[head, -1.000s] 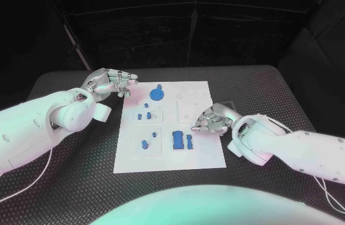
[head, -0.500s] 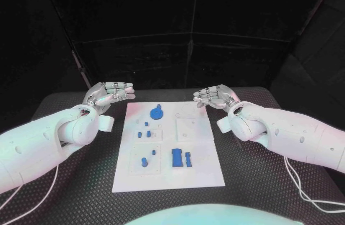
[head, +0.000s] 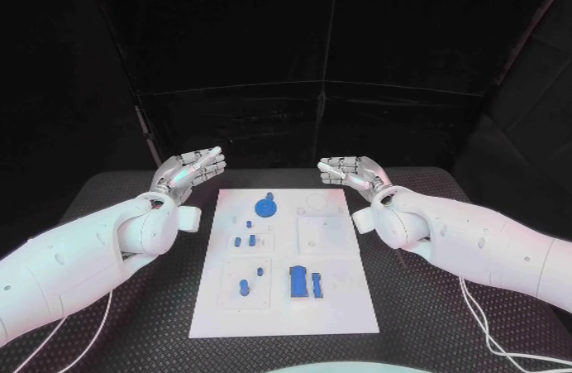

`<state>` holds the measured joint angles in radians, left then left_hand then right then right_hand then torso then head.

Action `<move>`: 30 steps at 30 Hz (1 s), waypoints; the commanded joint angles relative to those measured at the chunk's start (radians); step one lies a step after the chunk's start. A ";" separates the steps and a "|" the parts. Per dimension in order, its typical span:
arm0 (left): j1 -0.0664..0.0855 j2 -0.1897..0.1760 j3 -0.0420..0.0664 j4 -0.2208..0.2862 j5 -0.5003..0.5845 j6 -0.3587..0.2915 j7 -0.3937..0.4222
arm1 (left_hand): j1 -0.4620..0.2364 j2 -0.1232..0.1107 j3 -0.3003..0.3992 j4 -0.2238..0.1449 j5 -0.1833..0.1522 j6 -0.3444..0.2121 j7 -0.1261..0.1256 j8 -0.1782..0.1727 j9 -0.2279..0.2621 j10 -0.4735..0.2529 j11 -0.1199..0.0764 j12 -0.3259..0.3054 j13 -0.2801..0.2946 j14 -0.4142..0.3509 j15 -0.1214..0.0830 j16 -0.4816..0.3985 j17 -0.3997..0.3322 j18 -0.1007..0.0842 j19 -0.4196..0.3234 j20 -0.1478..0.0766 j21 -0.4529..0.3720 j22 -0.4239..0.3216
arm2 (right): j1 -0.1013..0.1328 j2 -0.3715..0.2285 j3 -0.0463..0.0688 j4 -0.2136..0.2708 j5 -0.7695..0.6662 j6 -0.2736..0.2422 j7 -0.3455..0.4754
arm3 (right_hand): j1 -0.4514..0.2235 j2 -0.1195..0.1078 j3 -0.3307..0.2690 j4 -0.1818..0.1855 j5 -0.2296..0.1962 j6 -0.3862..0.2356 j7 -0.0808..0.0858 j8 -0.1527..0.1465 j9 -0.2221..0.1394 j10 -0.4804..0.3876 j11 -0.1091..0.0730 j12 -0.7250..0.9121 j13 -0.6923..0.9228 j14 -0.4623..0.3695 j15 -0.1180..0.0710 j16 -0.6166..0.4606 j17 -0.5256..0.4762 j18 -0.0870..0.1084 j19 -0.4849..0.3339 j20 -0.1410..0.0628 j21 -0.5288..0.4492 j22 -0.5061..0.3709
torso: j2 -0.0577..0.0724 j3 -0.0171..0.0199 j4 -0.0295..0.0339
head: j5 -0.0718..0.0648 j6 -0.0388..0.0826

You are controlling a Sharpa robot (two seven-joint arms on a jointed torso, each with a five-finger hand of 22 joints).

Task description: Assemble the parts on the task board

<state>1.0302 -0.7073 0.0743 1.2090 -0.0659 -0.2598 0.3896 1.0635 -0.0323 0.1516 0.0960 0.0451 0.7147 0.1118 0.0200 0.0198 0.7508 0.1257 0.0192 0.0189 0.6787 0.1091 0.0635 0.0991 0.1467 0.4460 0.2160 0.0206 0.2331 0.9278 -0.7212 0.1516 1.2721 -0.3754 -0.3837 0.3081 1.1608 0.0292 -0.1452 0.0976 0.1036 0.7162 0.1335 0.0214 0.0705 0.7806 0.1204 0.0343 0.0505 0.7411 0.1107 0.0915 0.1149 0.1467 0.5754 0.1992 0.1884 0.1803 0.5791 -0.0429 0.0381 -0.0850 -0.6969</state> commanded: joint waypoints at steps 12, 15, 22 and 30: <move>0.016 -0.054 -0.055 0.273 0.050 -0.391 0.101 | -0.609 0.032 -0.152 -0.096 -0.045 -0.410 -0.112 -0.020 -0.020 -0.430 -0.126 -0.019 -0.019 -0.389 -0.109 -0.063 -0.099 -0.071 -0.256 -0.123 -0.021 -0.134 | 0.107 -0.051 -0.132 0.261 0.332 -0.342 0.188 | -0.663 -0.029 0.145 -0.098 -0.104 -0.409 -0.134 -0.021 -0.070 -0.446 -0.120 -0.034 -0.051 -0.424 -0.111 -0.091 -0.115 -0.072 -0.329 -0.113 -0.108 -0.103 | -0.035 0.0429 -0.0381 | 0.085 0.097; 0.018 -0.063 -0.064 0.315 0.058 -0.449 0.115 | -0.660 0.032 -0.152 -0.096 -0.045 -0.443 -0.112 -0.020 -0.020 -0.466 -0.126 -0.019 -0.019 -0.421 -0.109 -0.063 -0.099 -0.147 -0.276 -0.135 -0.021 -0.145 | 0.118 -0.057 -0.146 0.287 0.363 -0.374 0.205 | -0.716 -0.029 0.145 -0.098 -0.104 -0.442 -0.134 -0.021 -0.070 -0.481 -0.120 -0.034 -0.051 -0.458 -0.111 -0.091 -0.115 -0.077 -0.355 -0.123 -0.116 -0.180 | -0.035 0.0429 -0.0381 | 0.085 0.097; 0.020 -0.073 -0.074 0.361 0.066 -0.510 0.130 | -0.766 0.032 -0.152 -0.096 -0.045 -0.515 -0.112 -0.020 -0.020 -0.540 -0.126 -0.019 -0.019 -0.489 -0.109 -0.063 -0.099 -0.147 -0.323 -0.216 -0.021 -0.233 | 0.122 -0.059 -0.152 0.298 0.375 -0.386 0.212 | -0.831 -0.029 0.145 -0.098 -0.104 -0.513 -0.134 -0.021 -0.070 -0.559 -0.120 -0.034 -0.051 -0.531 -0.111 -0.091 -0.115 -0.147 -0.412 -0.199 -0.188 -0.180 | -0.035 0.0429 -0.0381 | 0.085 0.097; 0.020 -0.073 -0.074 0.361 0.066 -0.510 0.130 | -0.843 0.032 -0.152 -0.096 -0.045 -0.567 -0.112 -0.020 -0.020 -0.596 -0.126 -0.019 -0.019 -0.538 -0.109 -0.063 -0.099 -0.147 -0.356 -0.216 -0.021 -0.233 | 0.122 -0.059 -0.152 0.298 0.375 -0.386 0.212 | -0.916 -0.029 0.145 -0.098 -0.104 -0.566 -0.134 -0.021 -0.070 -0.616 -0.120 -0.034 -0.051 -0.585 -0.111 -0.091 -0.115 -0.147 -0.452 -0.199 -0.188 -0.180 | -0.035 0.0429 -0.0381 | 0.085 0.097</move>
<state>1.0476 -0.7799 -0.0009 1.5676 -0.0043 -0.7401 0.4905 0.2995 0.0002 0.0086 0.0025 0.0037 0.2012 0.0004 0.0041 0.0012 0.2104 0.0019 0.0038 0.0011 0.1907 0.0015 0.0069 0.0016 0.0214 0.1241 0.0154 0.0049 0.0229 1.0476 -0.7799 -0.0005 1.5670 -0.0137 -0.7496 0.4962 0.3309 0.0002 -0.0086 0.0024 0.0064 0.2039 0.0023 0.0039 0.0013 0.2230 0.0017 0.0036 0.0012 0.2115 0.0012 0.0047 0.0022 0.0222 0.1680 0.0102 0.0113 0.0086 0.5443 -0.0002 0.0002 0.0001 -0.5999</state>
